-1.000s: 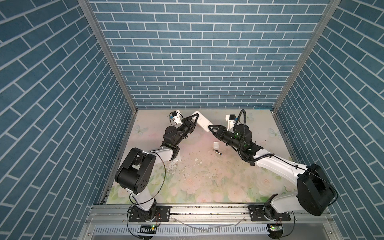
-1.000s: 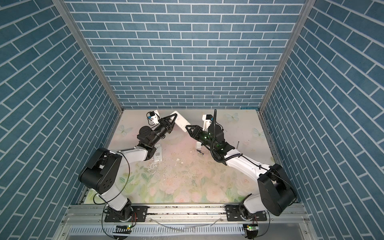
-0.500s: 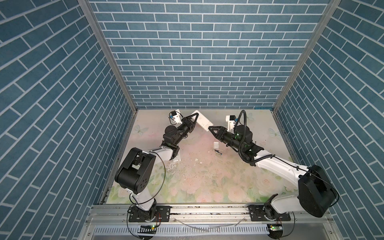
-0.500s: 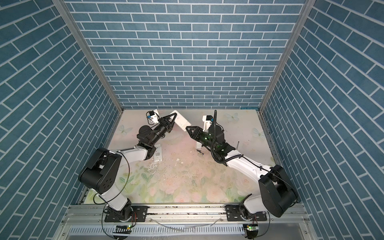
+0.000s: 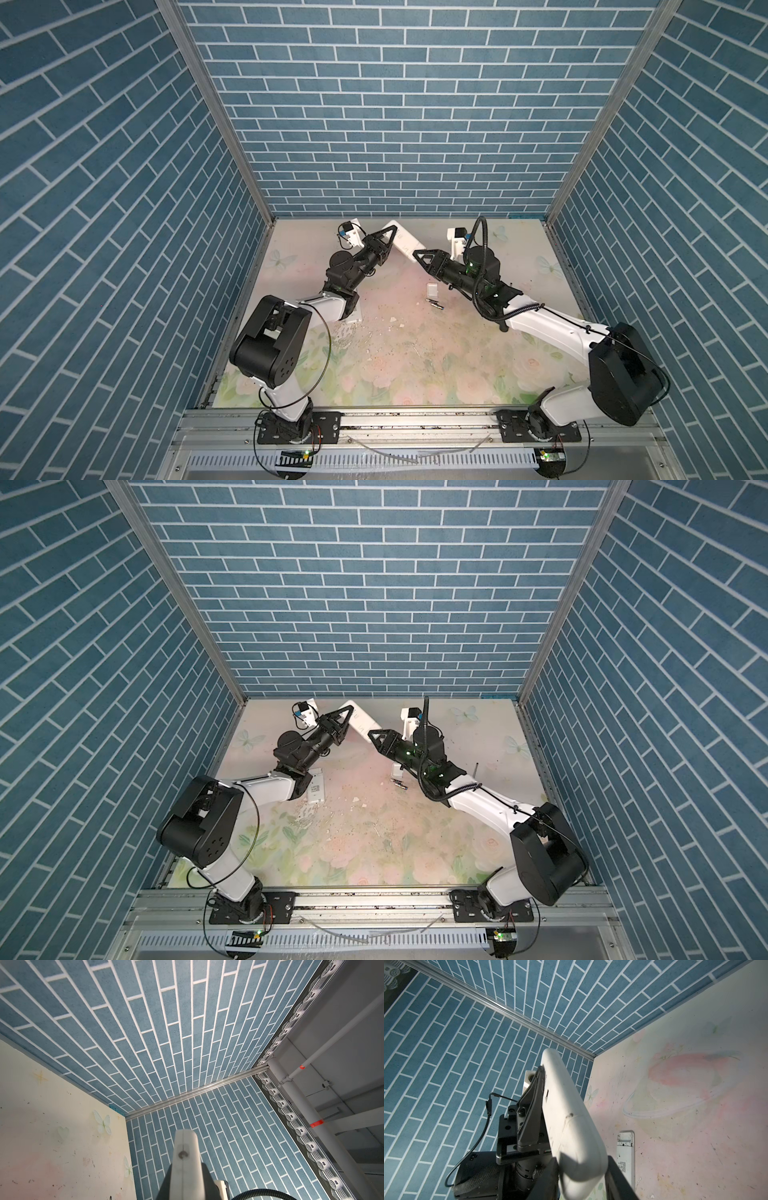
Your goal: Unload the batteries from the remote control
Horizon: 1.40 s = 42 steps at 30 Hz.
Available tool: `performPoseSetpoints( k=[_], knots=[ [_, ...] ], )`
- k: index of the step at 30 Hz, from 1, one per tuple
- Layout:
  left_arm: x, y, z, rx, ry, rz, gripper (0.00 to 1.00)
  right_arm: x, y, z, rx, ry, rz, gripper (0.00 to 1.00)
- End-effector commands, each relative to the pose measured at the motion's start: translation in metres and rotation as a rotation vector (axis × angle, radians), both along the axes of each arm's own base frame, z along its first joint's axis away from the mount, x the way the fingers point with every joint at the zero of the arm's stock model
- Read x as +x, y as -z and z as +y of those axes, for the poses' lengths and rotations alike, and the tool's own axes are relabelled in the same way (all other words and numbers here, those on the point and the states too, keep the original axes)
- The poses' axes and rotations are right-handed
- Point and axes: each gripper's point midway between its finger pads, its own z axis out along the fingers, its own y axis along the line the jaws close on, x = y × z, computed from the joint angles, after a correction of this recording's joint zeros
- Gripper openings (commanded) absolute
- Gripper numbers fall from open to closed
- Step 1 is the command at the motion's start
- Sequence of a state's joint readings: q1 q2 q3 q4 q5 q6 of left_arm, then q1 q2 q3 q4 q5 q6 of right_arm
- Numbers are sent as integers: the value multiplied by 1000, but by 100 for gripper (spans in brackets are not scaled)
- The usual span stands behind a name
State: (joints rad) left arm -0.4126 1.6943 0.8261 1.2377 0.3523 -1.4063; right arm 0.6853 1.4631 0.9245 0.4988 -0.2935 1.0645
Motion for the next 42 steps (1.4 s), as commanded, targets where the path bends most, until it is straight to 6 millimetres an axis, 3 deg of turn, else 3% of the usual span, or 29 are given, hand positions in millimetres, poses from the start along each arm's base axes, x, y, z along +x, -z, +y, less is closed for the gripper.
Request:
performPoseSetpoints(
  k=[1, 13, 22, 27, 33, 42],
  knots=[
    [-7, -20, 3, -31, 3, -63, 0, 3, -25, 9, 21, -24, -67, 34],
    [-7, -19, 3, -37, 4, -62, 0, 8, -21, 12, 12, -25, -52, 32],
    [-9, -19, 4, -41, 5, -64, 0, 9, -23, 15, 11, -30, -53, 39],
    [-9, -20, 4, -43, 6, -67, 0, 8, -20, 12, 6, -21, -52, 24],
    [-7, -24, 9, -50, -4, -74, 0, 4, -18, 6, 2, -11, -50, 22],
    [-5, -28, 14, -58, -15, -82, 0, 0, -14, 3, -5, -10, -47, 35]
  ],
)
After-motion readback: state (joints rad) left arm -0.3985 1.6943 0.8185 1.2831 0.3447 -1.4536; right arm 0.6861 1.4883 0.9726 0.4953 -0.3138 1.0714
